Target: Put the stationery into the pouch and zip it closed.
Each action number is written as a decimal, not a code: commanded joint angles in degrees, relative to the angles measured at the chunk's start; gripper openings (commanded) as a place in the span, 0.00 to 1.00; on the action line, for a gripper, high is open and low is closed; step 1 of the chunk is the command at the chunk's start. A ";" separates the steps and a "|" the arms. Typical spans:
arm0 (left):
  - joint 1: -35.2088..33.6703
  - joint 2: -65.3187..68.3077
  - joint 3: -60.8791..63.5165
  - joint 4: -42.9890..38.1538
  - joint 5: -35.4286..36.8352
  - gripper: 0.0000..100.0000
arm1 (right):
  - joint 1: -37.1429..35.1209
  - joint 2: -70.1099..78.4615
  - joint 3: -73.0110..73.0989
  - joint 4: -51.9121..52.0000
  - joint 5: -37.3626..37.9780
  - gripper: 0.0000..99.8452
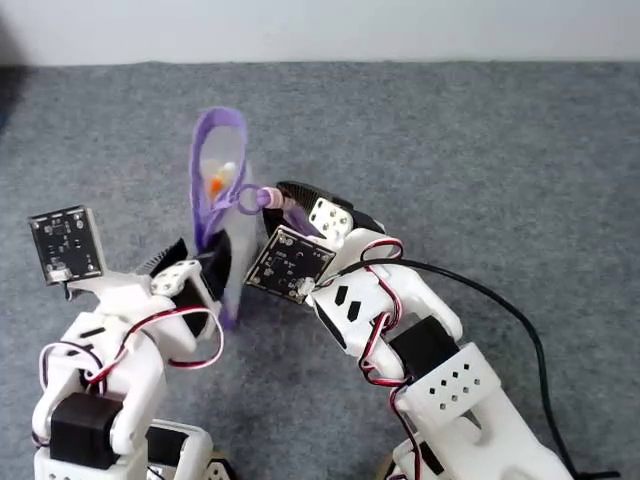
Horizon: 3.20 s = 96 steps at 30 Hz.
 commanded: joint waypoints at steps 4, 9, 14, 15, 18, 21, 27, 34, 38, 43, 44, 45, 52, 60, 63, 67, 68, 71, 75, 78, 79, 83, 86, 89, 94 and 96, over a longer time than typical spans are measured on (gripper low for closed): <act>-0.44 0.09 2.86 -6.15 -4.22 0.12 | 0.57 -1.27 -2.37 -1.45 0.70 0.01; -0.44 0.00 4.53 -6.86 -5.71 0.13 | 0.57 -1.27 -2.37 -1.45 0.79 0.01; -0.44 0.00 4.53 -6.86 -5.71 0.13 | -0.48 -1.27 -2.37 -1.45 0.79 0.01; -0.44 0.00 4.53 -6.86 -5.71 0.13 | -0.84 -1.27 -2.37 -1.45 0.79 0.01; -0.44 -0.09 4.18 -6.86 -5.89 0.13 | -2.07 -1.27 -2.37 -1.45 0.79 0.01; -0.62 -0.09 2.51 -6.68 -7.12 0.18 | -2.24 -1.27 -2.37 -1.45 0.79 0.01; -0.70 0.26 1.45 -6.59 -7.82 0.25 | -2.15 -1.27 -2.37 -1.45 0.79 0.01; -0.53 0.26 1.45 -6.59 -7.74 0.25 | -1.98 -1.27 -2.37 -1.45 0.79 0.01; -0.53 0.00 1.10 -6.68 -7.74 0.19 | -1.98 -1.27 -2.37 -1.45 0.79 0.01; -0.44 0.00 1.10 -6.86 -7.82 0.11 | -1.89 -1.27 -2.37 -1.45 0.79 0.01; -0.44 0.00 1.10 -6.86 -7.82 0.11 | -1.89 -1.27 -2.37 -1.45 0.79 0.01; -0.44 0.00 1.10 -6.86 -7.82 0.10 | -1.89 -1.27 -2.37 -1.45 0.79 0.01; -0.44 -0.09 -0.48 -6.51 -7.74 0.01 | 1.01 -0.84 -2.37 -3.82 0.79 0.01; -0.44 -0.09 -4.35 -0.70 -7.65 0.01 | 8.04 3.91 -3.78 -13.76 0.79 0.01; -0.44 -0.09 -6.81 3.25 -7.56 0.01 | 8.92 9.01 -6.86 -17.10 0.79 0.01; -0.44 -0.09 -9.98 6.24 -7.56 0.01 | 10.42 16.40 -12.22 -19.91 0.70 0.01; -0.44 -0.09 -10.68 6.77 -7.65 0.01 | 11.12 18.33 -13.80 -20.62 0.70 0.01; -0.44 -0.09 -12.70 9.14 -7.65 0.01 | 12.62 23.69 -19.08 -22.73 0.70 0.01; -0.44 -0.26 -14.55 12.92 -7.56 0.01 | 13.41 29.85 -26.37 -22.55 0.70 0.01; -0.44 -2.81 -14.73 13.36 -7.65 0.01 | 13.49 33.01 -29.19 -22.46 0.70 0.01; -0.44 -4.13 -14.37 13.27 -7.65 0.01 | 13.76 34.15 -29.71 -22.46 0.79 0.01; -0.44 -8.88 -11.74 13.89 -7.74 0.01 | 16.40 39.08 -30.68 -22.99 0.88 0.01; -0.44 -12.04 -9.98 16.09 -8.70 0.01 | 19.30 43.56 -32.88 -23.34 0.88 0.01; -0.53 -14.24 -9.19 17.41 -8.88 0.01 | 20.62 46.37 -35.52 -24.92 0.88 0.01; -0.53 -14.95 -9.10 17.41 -8.97 0.01 | 19.38 46.46 -37.10 -24.75 0.88 0.01; -0.53 -14.95 -9.01 16.18 -9.49 0.01 | 18.95 45.76 -37.01 -24.75 0.88 0.01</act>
